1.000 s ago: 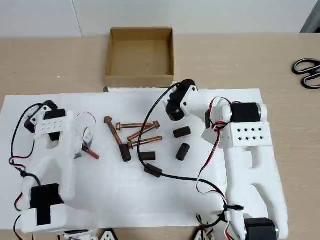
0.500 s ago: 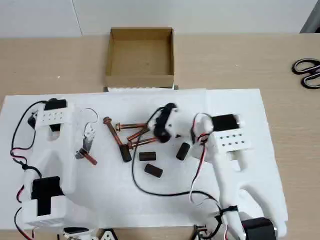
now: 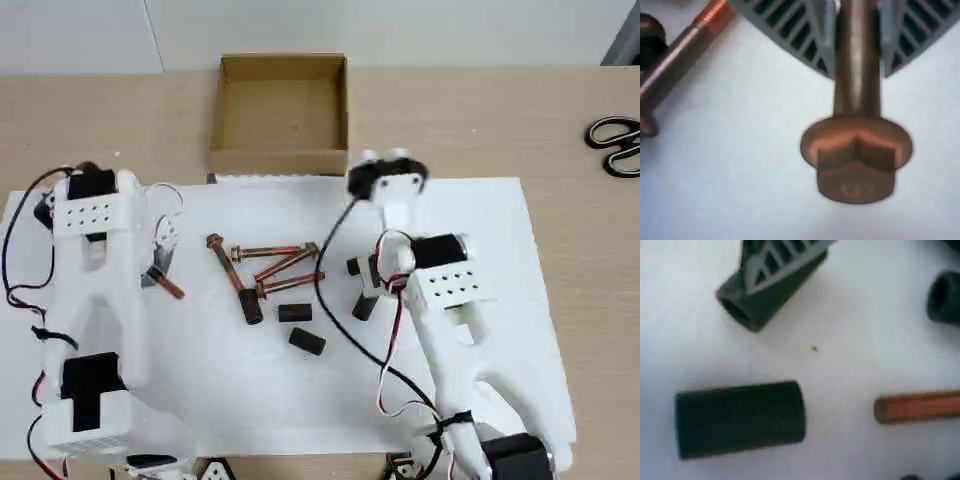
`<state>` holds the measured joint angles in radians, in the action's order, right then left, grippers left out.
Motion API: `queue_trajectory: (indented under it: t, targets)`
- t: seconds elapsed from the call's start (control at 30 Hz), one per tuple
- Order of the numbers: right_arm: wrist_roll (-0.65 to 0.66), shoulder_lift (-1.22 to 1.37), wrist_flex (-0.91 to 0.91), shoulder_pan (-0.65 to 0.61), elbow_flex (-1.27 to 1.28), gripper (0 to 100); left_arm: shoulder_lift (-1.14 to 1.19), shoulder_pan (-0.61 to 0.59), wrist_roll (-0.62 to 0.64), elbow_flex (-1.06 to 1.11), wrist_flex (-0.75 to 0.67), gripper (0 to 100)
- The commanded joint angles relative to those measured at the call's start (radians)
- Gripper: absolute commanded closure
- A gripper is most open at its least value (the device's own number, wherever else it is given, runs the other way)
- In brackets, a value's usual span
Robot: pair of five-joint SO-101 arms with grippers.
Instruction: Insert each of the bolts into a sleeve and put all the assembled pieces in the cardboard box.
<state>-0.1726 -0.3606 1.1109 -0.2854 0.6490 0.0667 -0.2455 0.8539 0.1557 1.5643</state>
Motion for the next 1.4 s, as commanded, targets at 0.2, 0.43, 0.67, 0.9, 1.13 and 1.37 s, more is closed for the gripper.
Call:
queue_trajectory:
  t: [0.2,0.43,0.67,0.9,1.13,1.37]
  targets:
    - [-0.358,0.012,0.119,-0.027,-0.006,71.3,-0.009,0.002,0.003,-0.050,0.009,99]
    - [-0.376,0.018,0.070,-0.090,-0.009,71.2,-0.009,0.005,0.003,-0.050,0.011,99]
    - [-0.377,0.021,0.019,-0.093,0.009,71.4,-0.009,0.005,0.003,-0.050,0.011,99]
    - [-0.377,0.104,-0.067,-0.140,0.038,71.4,-0.009,0.006,0.002,-0.050,0.011,99]
    - [-0.377,0.185,-0.108,-0.142,0.026,74.0,-0.009,0.006,0.002,-0.050,0.011,99]
    - [-0.374,0.191,-0.101,-0.104,0.003,96.1,-0.009,0.006,0.002,-0.050,0.011,99]
